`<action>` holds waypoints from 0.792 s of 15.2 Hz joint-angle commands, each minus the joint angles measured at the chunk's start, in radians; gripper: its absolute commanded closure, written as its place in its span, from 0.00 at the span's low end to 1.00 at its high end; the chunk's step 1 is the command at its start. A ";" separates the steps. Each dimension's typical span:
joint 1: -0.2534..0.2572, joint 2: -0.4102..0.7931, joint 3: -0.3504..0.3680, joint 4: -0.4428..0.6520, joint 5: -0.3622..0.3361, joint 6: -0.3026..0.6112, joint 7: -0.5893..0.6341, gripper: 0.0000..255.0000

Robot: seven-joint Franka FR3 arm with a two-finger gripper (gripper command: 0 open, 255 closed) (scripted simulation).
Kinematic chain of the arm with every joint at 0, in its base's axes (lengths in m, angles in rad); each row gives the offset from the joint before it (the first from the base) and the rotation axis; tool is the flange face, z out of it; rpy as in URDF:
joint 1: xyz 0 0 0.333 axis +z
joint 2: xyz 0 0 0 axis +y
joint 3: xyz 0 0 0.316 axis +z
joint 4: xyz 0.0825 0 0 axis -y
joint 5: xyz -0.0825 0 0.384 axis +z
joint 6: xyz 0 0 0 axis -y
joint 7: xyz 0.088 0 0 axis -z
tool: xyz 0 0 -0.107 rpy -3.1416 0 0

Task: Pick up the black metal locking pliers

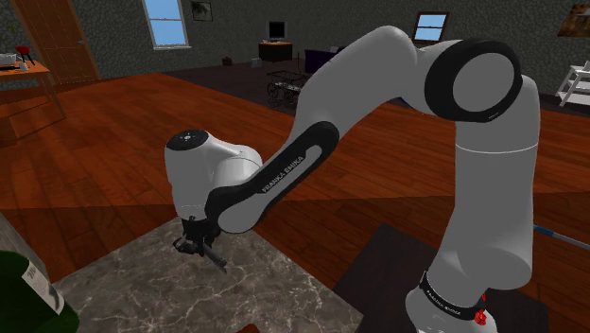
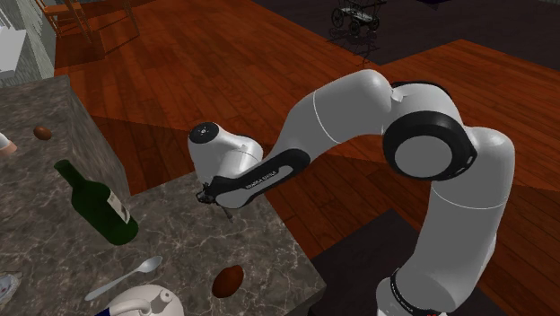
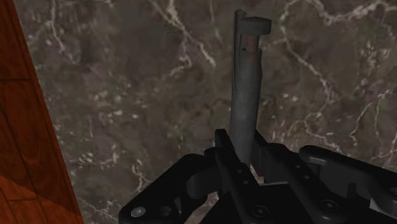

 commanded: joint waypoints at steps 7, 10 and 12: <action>-0.018 -0.064 0.024 0.029 0.058 -0.083 -0.046 1.00; -0.023 -0.085 0.030 0.045 0.077 -0.115 -0.061 1.00; -0.024 -0.093 0.033 0.052 0.084 -0.128 -0.067 1.00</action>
